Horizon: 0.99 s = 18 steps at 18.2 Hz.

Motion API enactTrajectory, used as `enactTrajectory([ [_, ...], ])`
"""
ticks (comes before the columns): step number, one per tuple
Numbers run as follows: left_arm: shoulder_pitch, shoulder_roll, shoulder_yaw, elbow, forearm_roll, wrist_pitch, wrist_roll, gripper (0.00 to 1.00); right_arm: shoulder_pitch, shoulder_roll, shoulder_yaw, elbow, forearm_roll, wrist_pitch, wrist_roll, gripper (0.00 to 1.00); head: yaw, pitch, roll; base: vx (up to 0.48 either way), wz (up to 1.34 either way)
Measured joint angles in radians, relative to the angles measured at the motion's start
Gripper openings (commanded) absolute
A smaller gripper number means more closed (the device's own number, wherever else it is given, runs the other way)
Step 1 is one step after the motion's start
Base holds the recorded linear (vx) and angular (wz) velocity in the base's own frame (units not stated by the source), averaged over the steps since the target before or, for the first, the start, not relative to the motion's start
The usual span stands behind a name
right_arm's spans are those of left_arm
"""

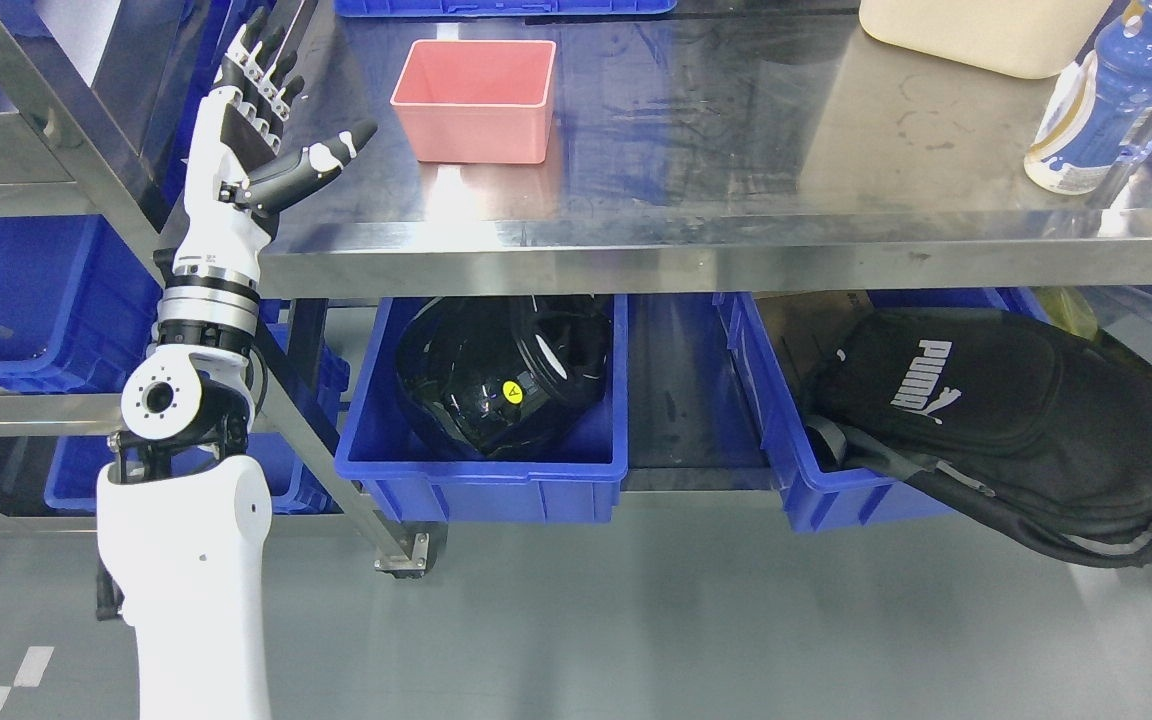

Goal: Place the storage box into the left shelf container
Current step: 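Raise the left hand over the table toward the pink box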

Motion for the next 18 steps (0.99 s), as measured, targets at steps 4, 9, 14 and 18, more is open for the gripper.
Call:
enactTrajectory([
  [4,-0.009,0.000,0.002,0.010,0.000,0.001,-0.001,1.00,0.000,0.000,0.000,0.000,0.000,0.000,0.000,1.00,0.0000,0.000,0.000,0.000,0.00],
  [9,-0.064,0.017,0.003,0.024,0.001,0.004,-0.092,1.00,0.000,0.000,0.000,0.000,0.000,0.000,0.000,1.00,0.0000,0.000,0.000,0.000,0.00],
  [14,-0.205,0.133,-0.007,0.094,-0.043,0.008,-0.386,1.00,0.000,0.000,0.000,0.000,0.000,0.000,0.000,1.00,0.0000,0.000,0.000,0.000,0.00],
  [18,-0.285,0.223,-0.033,0.169,-0.110,-0.027,-0.568,1.00,0.000,0.000,0.000,0.000,0.000,0.000,0.000,1.00,0.0000,0.000,0.000,0.000,0.00],
])
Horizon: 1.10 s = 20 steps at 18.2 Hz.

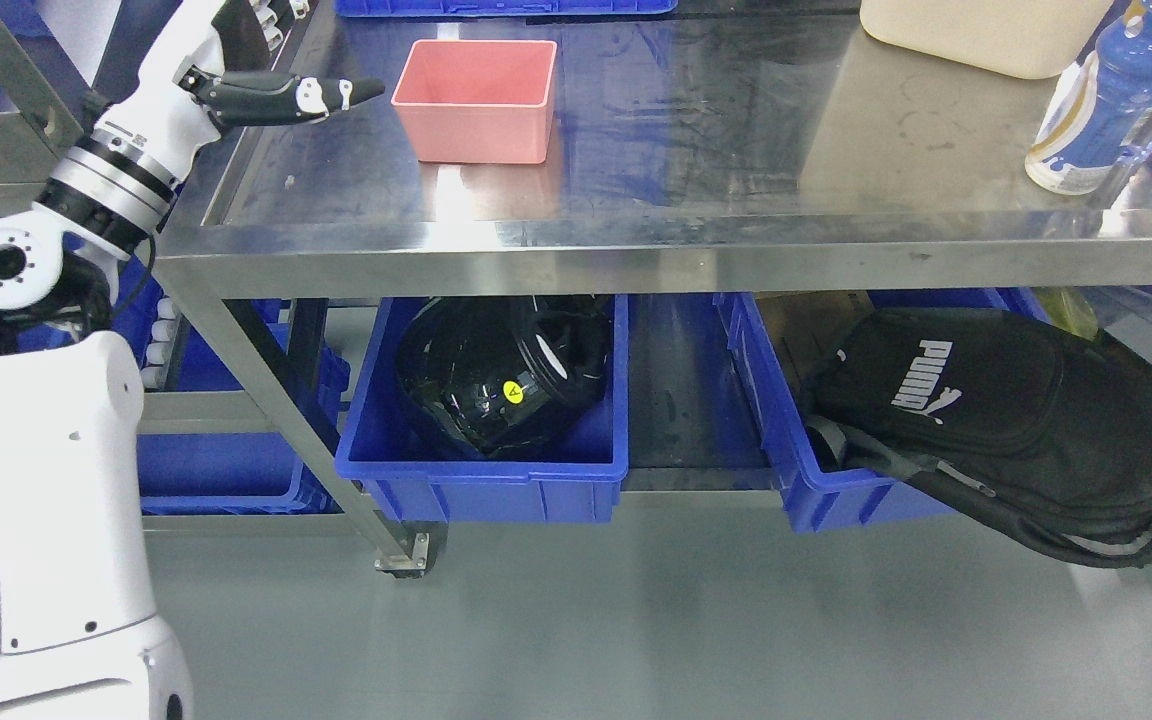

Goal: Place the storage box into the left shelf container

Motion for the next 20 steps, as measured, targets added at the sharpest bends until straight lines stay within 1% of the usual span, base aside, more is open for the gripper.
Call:
enactTrajectory([
  [4,-0.091,0.061,-0.054,0.100,-0.119,-0.136,-0.047,1.00,0.000,0.000,0.000,0.000,0.000,0.000,0.000,1.00,0.0000,0.000,0.000,0.006,0.00],
  [8,-0.183,0.091,-0.164,0.200,-0.224,-0.227,-0.059,1.00,0.000,0.000,0.000,0.000,0.000,0.000,0.000,1.00,0.0000,0.000,0.000,0.027,0.00],
  [10,-0.224,0.089,-0.218,0.257,-0.254,-0.246,-0.060,1.00,0.000,0.000,0.000,0.000,0.000,0.000,0.000,1.00,0.0000,0.000,0.000,0.055,0.00],
  [13,-0.272,0.066,-0.291,0.350,-0.302,-0.256,-0.060,0.99,0.000,0.000,0.000,0.000,0.000,0.000,0.000,1.00,0.0000,0.000,0.000,0.070,-0.05],
  [17,-0.316,0.021,-0.352,0.434,-0.353,-0.260,-0.060,0.99,0.000,0.000,0.000,0.000,0.000,0.000,0.000,1.00,0.0000,0.000,0.000,0.092,-0.22],
  [20,-0.347,-0.012,-0.386,0.481,-0.386,-0.235,-0.066,0.99,0.000,0.000,0.000,0.000,0.000,0.000,0.000,1.00,0.0000,0.000,0.000,0.078,-0.25],
])
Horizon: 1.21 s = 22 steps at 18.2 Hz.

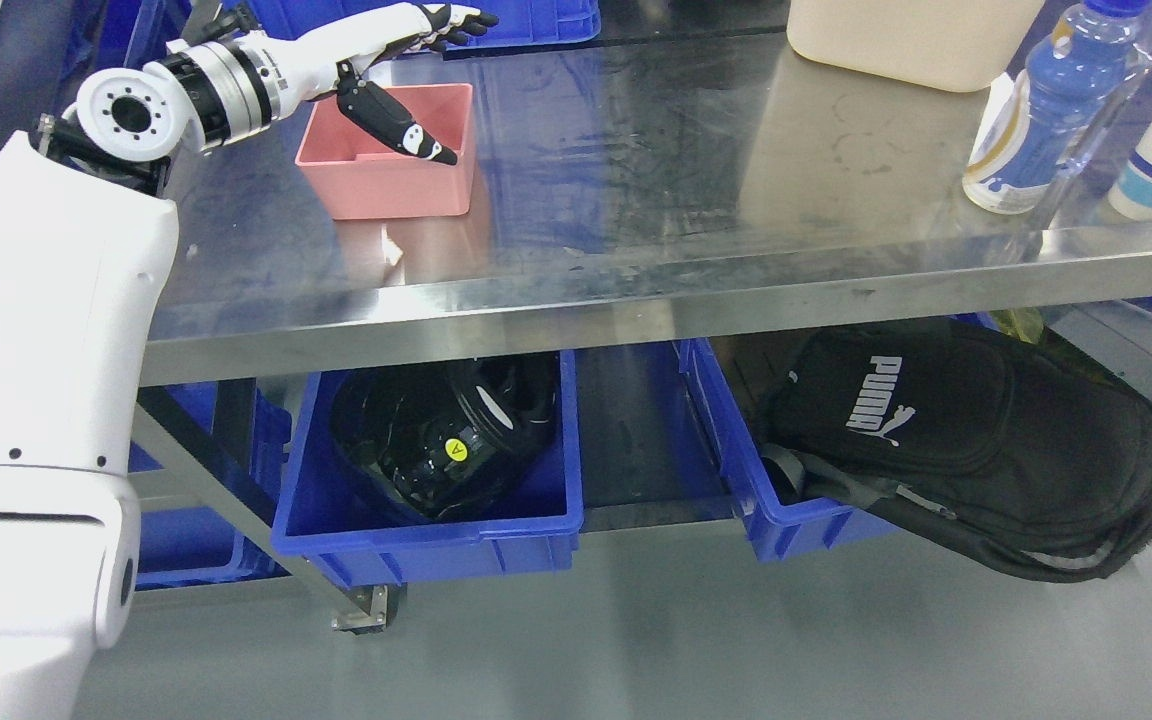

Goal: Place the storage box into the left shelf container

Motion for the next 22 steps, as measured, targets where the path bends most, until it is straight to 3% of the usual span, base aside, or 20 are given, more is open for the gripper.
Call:
enactTrajectory([
  [5,-0.031,-0.014,-0.031,0.044,-0.047,0.034,-0.063,0.99,0.000,0.000,0.000,0.000,0.000,0.000,0.000,1.00,0.0000,0.000,0.000,0.042,-0.10],
  [13,-0.036,0.046,-0.026,-0.017,-0.066,0.041,-0.173,0.99,0.000,0.000,0.000,0.000,0.000,0.000,0.000,1.00,0.0000,0.000,0.000,0.010,0.00],
  [22,-0.054,0.100,0.010,-0.072,-0.077,0.044,-0.167,0.99,0.000,0.000,0.000,0.000,0.000,0.000,0.000,1.00,0.0000,0.000,0.000,0.000,0.00],
])
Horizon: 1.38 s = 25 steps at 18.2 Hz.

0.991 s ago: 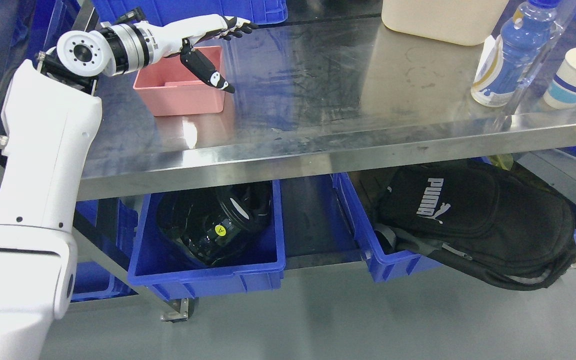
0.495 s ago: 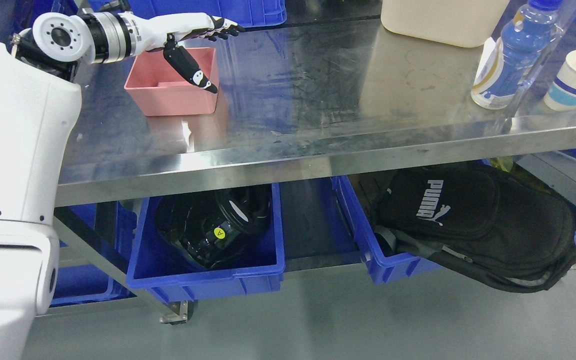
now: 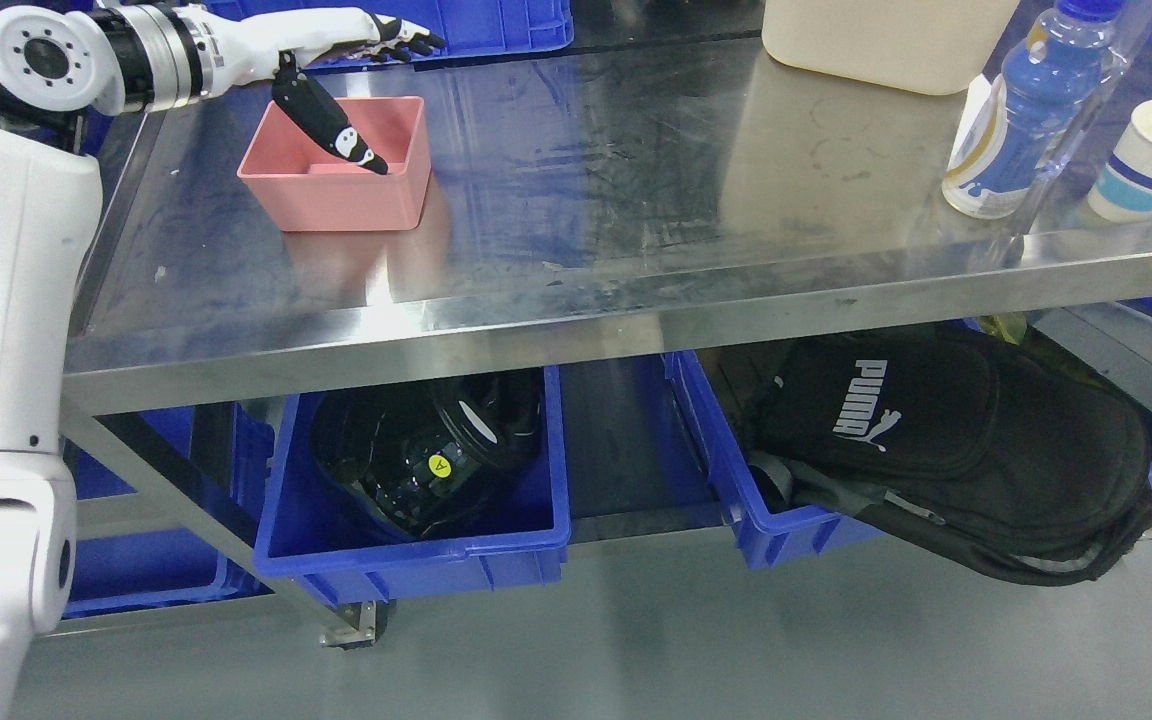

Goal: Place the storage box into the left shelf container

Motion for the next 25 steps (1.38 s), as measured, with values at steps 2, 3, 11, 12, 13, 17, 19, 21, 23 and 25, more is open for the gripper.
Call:
enactTrajectory([
  [2,-0.001,0.013,0.004,-0.006,-0.002,0.001,0.006,0.99,0.000,0.000,0.000,0.000,0.000,0.000,0.000,1.00,0.0000,0.000,0.000,0.000,0.00],
  [3,0.003,0.019,0.005,-0.009,-0.003,0.002,0.007,0.99,0.000,0.000,0.000,0.000,0.000,0.000,0.000,1.00,0.0000,0.000,0.000,0.000,0.00],
  [11,0.059,0.016,0.000,0.028,-0.079,-0.008,0.086,0.99,0.000,0.000,0.000,0.000,0.000,0.000,0.000,1.00,0.0000,0.000,0.000,0.000,0.00],
  [12,0.061,0.007,-0.002,0.041,-0.093,-0.010,0.101,0.99,0.000,0.000,0.000,0.000,0.000,0.000,0.000,1.00,0.0000,0.000,0.000,0.000,0.00],
  [13,0.063,-0.002,-0.004,0.051,-0.102,-0.011,0.109,0.99,0.000,0.000,0.000,0.000,0.000,0.000,0.000,1.00,0.0000,0.000,0.000,0.000,0.00],
  [17,0.069,-0.042,-0.009,0.089,-0.127,-0.012,0.129,0.98,0.000,0.000,0.000,0.000,0.000,0.000,0.000,1.00,0.0000,0.000,0.000,0.000,0.00],
  [19,0.067,-0.056,-0.009,0.103,-0.133,-0.013,0.136,0.98,0.000,0.000,0.000,0.000,0.000,0.000,0.000,1.00,0.0000,0.000,0.000,0.000,0.00],
  [21,0.053,-0.067,-0.010,0.116,-0.138,-0.013,0.133,0.98,0.000,0.000,0.000,0.000,0.000,0.000,0.000,1.00,0.0000,0.000,0.000,0.000,0.00],
  [23,0.019,-0.073,-0.010,0.127,-0.140,-0.014,0.120,0.98,0.000,0.000,0.000,0.000,0.000,0.000,0.000,1.00,0.0000,0.000,0.000,-0.005,0.00],
  [25,-0.017,-0.074,-0.005,0.134,-0.138,-0.015,0.112,0.98,0.000,0.000,0.000,0.000,0.000,0.000,0.000,1.00,0.0000,0.000,0.000,-0.005,0.00],
])
